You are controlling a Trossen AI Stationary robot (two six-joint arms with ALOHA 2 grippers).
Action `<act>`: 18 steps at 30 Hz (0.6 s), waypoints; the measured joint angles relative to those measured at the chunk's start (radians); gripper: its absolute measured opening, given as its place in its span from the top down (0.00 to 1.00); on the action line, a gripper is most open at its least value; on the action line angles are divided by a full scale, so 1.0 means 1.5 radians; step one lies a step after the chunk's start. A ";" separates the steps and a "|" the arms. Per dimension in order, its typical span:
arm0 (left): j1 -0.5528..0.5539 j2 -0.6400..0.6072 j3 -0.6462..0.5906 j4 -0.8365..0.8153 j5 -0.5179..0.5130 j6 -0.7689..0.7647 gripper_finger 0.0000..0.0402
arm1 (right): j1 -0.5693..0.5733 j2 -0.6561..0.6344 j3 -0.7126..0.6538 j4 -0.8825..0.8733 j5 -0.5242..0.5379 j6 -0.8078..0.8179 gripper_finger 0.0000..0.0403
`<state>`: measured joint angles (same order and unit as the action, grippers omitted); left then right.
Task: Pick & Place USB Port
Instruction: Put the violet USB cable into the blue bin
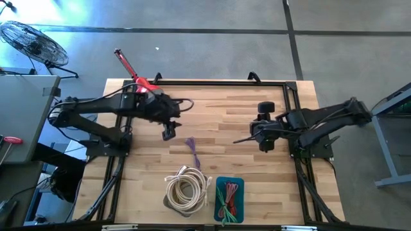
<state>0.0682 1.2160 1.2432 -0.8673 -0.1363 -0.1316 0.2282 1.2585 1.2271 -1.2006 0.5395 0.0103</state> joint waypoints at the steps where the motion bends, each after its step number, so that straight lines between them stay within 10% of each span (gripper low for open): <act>1: 0.009 0.010 0.000 -0.001 0.016 -0.005 0.57 | -0.002 -0.008 -0.014 0.016 -0.001 -0.010 0.65; 11: 0.059 0.171 0.000 -0.032 0.226 0.301 0.57 | -0.026 -0.039 -0.106 0.109 -0.052 -0.100 0.65; 18: 0.036 0.235 0.000 -0.027 0.138 0.627 0.57 | -0.040 -0.039 -0.131 0.147 -0.060 -0.153 0.65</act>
<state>0.1219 1.5692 1.2434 -0.9083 0.0700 0.8094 0.1689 1.2007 1.0302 -0.9801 0.4494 -0.2195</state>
